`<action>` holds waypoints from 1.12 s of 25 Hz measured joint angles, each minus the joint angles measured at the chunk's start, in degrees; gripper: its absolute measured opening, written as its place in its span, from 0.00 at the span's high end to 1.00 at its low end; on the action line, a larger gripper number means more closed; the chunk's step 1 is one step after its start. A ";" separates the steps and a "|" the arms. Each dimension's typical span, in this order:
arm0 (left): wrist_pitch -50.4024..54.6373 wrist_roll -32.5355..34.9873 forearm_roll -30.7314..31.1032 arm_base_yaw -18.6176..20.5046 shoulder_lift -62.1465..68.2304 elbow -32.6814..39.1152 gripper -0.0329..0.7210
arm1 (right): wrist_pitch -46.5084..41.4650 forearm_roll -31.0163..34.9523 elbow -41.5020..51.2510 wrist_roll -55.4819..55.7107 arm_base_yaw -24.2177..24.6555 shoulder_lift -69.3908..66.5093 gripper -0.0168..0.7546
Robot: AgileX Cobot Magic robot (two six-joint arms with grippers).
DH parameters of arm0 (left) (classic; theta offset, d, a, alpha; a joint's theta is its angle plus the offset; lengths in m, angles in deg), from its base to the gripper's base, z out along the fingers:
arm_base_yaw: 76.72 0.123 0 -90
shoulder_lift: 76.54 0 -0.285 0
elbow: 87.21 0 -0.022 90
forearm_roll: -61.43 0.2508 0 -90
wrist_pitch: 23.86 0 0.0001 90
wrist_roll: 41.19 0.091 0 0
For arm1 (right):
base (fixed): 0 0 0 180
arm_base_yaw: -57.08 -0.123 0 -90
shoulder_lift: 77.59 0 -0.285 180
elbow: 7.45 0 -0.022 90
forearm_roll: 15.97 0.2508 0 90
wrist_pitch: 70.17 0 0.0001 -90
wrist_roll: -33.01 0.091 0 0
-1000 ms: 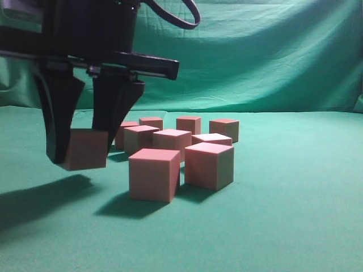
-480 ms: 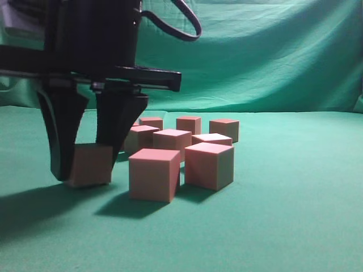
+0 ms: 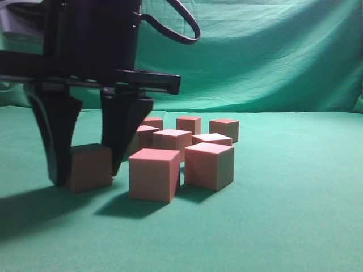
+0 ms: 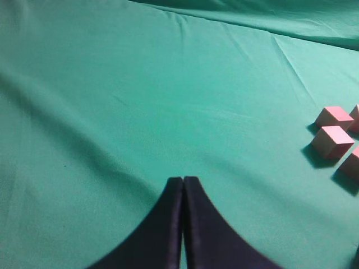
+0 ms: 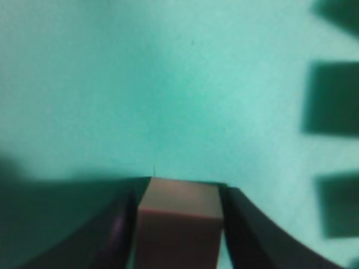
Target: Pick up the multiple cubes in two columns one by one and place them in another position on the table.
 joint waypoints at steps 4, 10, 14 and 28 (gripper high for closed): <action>0.00 0.00 0.00 0.00 0.00 0.00 0.96 | -0.64 2.71 0.00 -3.52 0.00 -0.38 0.33; 0.00 0.00 0.00 0.00 0.00 0.00 0.96 | -2.68 4.27 -3.26 -6.83 0.00 -0.26 0.24; 0.00 0.00 0.00 0.00 0.00 0.00 0.96 | -7.17 1.34 -10.07 -7.17 0.00 -0.26 0.24; 0.00 0.00 0.00 0.00 0.00 0.00 0.96 | -20.21 -5.32 -44.66 -6.71 0.00 5.72 0.85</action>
